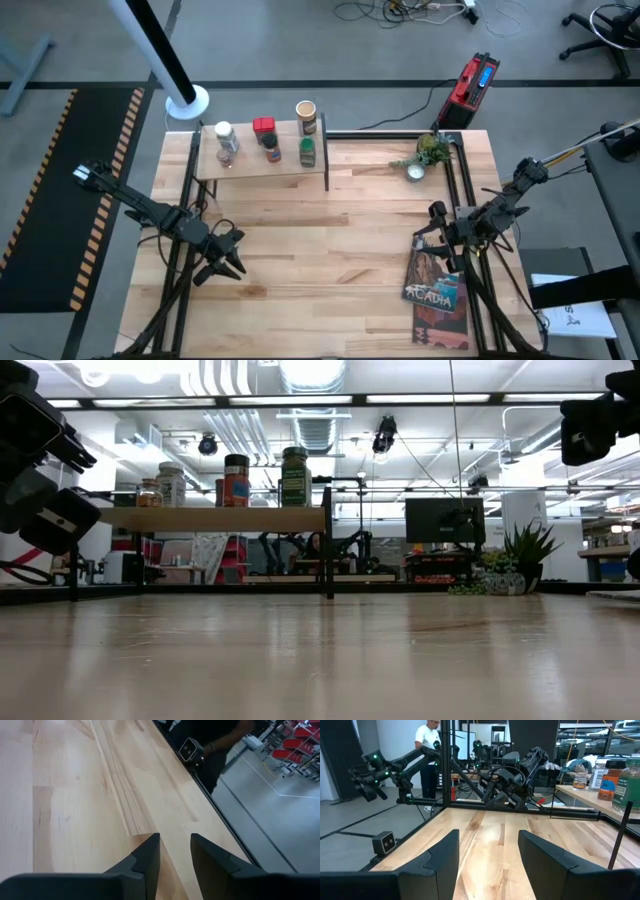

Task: Shelf spices
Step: Return to Home Position

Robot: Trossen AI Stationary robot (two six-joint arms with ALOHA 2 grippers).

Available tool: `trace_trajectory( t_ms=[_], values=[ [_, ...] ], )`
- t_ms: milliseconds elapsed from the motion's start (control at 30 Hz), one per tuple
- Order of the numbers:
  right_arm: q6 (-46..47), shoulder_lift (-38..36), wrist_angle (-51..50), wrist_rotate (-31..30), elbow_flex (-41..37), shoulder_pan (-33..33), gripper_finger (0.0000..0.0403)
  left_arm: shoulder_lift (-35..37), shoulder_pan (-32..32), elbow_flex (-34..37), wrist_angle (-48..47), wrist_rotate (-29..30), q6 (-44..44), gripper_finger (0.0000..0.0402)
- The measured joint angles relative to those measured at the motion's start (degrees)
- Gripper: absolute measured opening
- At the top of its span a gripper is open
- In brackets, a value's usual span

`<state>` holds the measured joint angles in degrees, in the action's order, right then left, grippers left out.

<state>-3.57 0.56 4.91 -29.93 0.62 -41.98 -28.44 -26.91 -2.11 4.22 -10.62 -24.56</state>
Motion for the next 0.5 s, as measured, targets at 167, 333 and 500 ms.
trace_trajectory(
  t_ms=[167, 333, 500],
  values=[
    [0.02, 0.00, 0.02, 0.00, 0.00, 0.00, 0.0181, -0.51, 0.01, 0.00, 0.02, -0.01, 0.01, 0.0100],
    [0.02, 0.00, 0.02, 0.02, 0.00, 0.00, 0.0181, -0.89, -0.01, 0.00, -0.01, 0.00, 0.00, 0.0109],
    [0.06, 0.00, 0.02, 0.07, 0.00, 0.00, 0.0181, -1.25, 0.01, 0.00, 0.07, -0.01, 0.01, 0.0117]
  ],
)
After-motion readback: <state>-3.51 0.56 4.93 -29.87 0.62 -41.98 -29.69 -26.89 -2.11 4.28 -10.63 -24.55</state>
